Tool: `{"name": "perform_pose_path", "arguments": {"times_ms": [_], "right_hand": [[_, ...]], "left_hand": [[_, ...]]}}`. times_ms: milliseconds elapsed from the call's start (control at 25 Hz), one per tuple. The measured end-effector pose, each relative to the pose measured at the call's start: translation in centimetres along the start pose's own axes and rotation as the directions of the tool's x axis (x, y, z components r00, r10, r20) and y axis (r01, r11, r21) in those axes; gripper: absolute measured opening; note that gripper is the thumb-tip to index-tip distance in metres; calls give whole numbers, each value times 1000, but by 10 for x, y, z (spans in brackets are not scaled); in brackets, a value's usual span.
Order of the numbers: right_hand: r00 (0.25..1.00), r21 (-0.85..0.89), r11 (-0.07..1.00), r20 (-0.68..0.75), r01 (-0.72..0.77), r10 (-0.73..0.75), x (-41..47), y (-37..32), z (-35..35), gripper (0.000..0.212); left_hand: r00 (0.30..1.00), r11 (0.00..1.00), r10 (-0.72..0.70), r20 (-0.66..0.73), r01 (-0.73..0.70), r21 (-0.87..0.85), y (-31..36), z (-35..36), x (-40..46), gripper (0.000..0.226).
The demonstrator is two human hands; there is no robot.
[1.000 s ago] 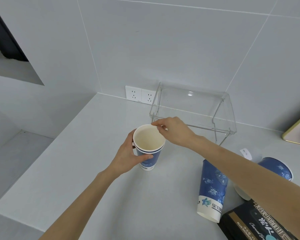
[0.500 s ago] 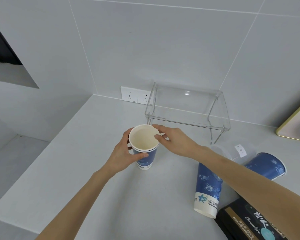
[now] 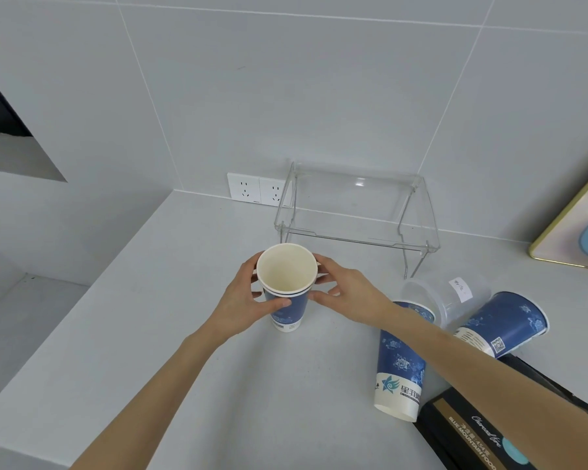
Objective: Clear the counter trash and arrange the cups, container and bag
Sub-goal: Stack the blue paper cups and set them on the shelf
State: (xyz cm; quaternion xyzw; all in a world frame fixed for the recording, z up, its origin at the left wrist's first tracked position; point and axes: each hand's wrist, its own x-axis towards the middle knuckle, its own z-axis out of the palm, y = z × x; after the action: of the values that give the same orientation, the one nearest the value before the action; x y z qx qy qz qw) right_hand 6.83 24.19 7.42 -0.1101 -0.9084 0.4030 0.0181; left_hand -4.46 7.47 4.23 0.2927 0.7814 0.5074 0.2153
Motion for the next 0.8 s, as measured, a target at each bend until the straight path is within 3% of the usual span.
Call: {"name": "perform_pose_path", "arguments": {"times_ms": [360,800], "right_hand": [[992,111,991,-93,-72,82,-14,18,9,59],[976,80,997,-217,20,-2,-11,-1,-25,54]], "left_hand": [[997,999,-35,62,37,-37,13,17,-1,79],[998,999,39,49,-39,10,58,-2,11,66]]}}
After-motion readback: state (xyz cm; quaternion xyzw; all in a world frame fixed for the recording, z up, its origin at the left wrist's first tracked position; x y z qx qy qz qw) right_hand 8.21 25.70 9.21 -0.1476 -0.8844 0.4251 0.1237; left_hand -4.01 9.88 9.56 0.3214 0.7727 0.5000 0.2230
